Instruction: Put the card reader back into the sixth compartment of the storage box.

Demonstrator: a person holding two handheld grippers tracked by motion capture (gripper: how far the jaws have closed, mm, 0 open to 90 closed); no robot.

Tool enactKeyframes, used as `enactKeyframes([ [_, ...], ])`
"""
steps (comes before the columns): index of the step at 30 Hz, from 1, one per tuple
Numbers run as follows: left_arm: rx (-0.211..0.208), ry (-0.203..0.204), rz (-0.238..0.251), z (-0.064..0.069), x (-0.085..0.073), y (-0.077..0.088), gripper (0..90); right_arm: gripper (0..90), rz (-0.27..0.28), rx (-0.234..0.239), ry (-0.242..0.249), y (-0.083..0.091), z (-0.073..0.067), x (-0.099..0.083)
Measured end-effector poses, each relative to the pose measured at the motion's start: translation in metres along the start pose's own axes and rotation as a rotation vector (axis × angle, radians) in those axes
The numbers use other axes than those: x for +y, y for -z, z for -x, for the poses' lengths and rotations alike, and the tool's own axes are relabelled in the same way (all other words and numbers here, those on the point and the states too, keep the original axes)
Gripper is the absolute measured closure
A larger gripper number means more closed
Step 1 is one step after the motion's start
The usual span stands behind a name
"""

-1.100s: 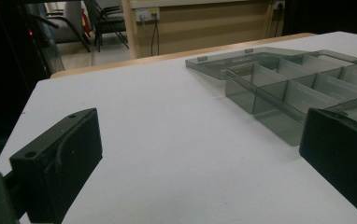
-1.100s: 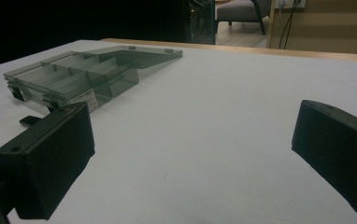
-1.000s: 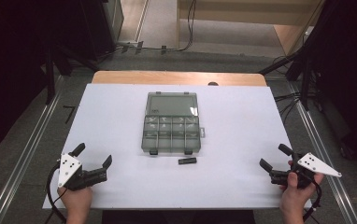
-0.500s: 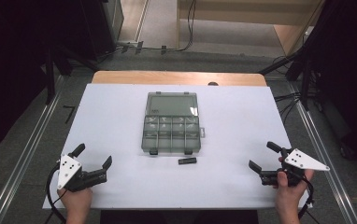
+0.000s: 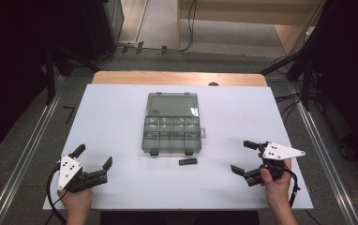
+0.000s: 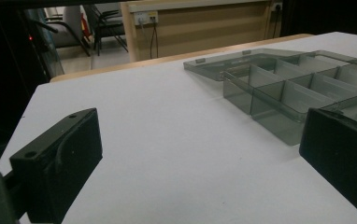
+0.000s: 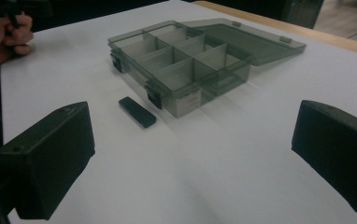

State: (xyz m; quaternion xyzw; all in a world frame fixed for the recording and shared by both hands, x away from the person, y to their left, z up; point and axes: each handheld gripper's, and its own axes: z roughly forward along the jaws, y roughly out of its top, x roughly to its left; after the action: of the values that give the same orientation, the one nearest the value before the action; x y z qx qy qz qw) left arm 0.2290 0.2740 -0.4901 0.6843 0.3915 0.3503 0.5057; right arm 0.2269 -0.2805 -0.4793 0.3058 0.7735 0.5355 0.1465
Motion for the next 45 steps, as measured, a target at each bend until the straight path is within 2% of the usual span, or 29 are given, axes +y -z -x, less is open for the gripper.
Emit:
enactKeyframes([
  [2,0.000,0.000,0.000,0.000,0.000,0.000,0.0,0.0,-0.021,0.054,0.005,-0.008,-0.001,0.005],
  [14,-0.006,0.001,0.003,0.000,0.000,0.000,0.0,0.0,-0.100,0.122,0.050,-0.038,-0.009,0.020],
  [26,-0.007,0.000,0.003,0.000,0.000,0.000,0.0,0.0,-0.159,0.127,0.098,-0.055,-0.015,0.032],
  [28,-0.008,0.001,0.004,0.000,0.000,0.000,0.0,11.9,-0.154,0.105,0.099,-0.058,-0.018,0.034],
  [36,-0.008,0.001,0.004,0.000,0.000,0.000,0.0,12.5,-0.176,0.109,0.124,-0.069,-0.021,0.039],
  [38,-0.008,0.002,0.004,0.000,0.000,0.000,0.0,15.0,-0.187,0.107,0.130,-0.073,-0.023,0.040],
  [39,-0.008,0.002,0.004,0.000,0.000,0.000,0.0,18.7,-0.190,0.090,0.139,-0.075,-0.025,0.042],
  [45,-0.009,0.002,0.004,0.000,0.000,0.000,0.0,23.6,-0.209,0.085,0.160,-0.081,-0.028,0.045],
])
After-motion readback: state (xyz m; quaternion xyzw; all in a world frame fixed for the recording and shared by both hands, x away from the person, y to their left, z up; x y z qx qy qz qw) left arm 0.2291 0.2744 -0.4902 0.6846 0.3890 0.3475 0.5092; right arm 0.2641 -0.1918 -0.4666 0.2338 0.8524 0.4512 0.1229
